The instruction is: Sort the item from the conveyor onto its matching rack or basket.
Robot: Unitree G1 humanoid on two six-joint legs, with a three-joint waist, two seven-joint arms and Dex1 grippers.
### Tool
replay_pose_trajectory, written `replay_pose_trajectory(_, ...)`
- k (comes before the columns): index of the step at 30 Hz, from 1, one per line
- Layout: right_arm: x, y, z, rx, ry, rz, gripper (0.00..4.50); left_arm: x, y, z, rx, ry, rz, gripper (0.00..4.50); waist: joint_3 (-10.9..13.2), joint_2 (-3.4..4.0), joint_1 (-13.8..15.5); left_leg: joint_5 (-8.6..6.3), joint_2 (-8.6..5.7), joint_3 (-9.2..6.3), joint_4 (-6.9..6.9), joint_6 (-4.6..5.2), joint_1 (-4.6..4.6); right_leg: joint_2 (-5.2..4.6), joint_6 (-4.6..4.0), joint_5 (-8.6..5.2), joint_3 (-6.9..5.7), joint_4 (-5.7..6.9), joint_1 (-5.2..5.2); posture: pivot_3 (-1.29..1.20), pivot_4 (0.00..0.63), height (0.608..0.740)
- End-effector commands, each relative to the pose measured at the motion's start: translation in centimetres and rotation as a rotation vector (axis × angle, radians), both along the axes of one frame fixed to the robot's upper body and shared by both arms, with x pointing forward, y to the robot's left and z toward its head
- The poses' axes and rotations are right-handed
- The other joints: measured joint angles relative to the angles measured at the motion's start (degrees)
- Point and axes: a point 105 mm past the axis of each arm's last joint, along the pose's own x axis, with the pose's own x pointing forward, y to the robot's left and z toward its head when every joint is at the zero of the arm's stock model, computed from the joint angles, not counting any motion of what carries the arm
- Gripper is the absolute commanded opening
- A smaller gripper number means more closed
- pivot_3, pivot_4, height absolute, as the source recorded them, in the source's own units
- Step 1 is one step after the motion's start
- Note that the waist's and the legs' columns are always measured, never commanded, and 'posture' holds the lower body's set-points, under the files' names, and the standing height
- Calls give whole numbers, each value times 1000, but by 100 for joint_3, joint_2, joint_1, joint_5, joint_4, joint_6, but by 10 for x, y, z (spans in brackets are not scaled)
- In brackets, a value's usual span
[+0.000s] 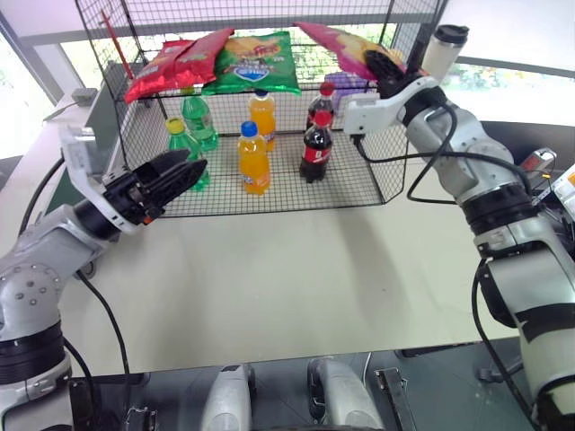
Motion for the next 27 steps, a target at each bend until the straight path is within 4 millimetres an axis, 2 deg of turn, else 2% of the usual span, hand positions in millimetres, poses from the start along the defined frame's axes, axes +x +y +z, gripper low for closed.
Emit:
replay_pose_trajectory(1,-4,0,17,29,-38,7,0,-1,0,8,-2,-46,10,3246,0,0,-1,0,0,0,0,0,0,0,0,0,0,0,0,0,150,740)
replay_pose_trajectory(6,-3,13,9,56,17,74,0,0,0,7,-5,-47,16,3246,0,0,-10,0,0,-1,0,0,0,1,1,1,0,0,0,0,150,740)
replay_pose_trajectory(9,-5,17,11,146,52,119,800,0,0,6,-6,-46,22,3289,0,0,-12,0,0,-1,0,0,0,1,3,2,0,0,0,0,150,740)
replay_pose_trajectory(12,-6,18,12,187,73,136,2318,0,-1,6,-6,-48,23,3289,0,0,-2,0,0,-1,0,0,0,1,5,3,0,0,0,0,150,740)
replay_pose_trajectory(17,-9,19,15,207,71,162,4447,0,-1,6,-6,-47,28,3289,0,0,-1,0,0,-1,2,0,0,1,4,2,0,0,1,0,150,740)
replay_pose_trajectory(23,-25,28,8,251,150,308,4447,0,-1,4,-2,-41,33,3289,0,-1,-2,0,1,-1,0,0,2,1,6,3,0,0,2,0,150,740)
replay_pose_trajectory(27,-43,24,3,220,148,389,4447,1,0,3,0,-35,38,3289,0,-1,12,0,1,-1,1,0,2,1,6,3,0,0,2,0,150,740)
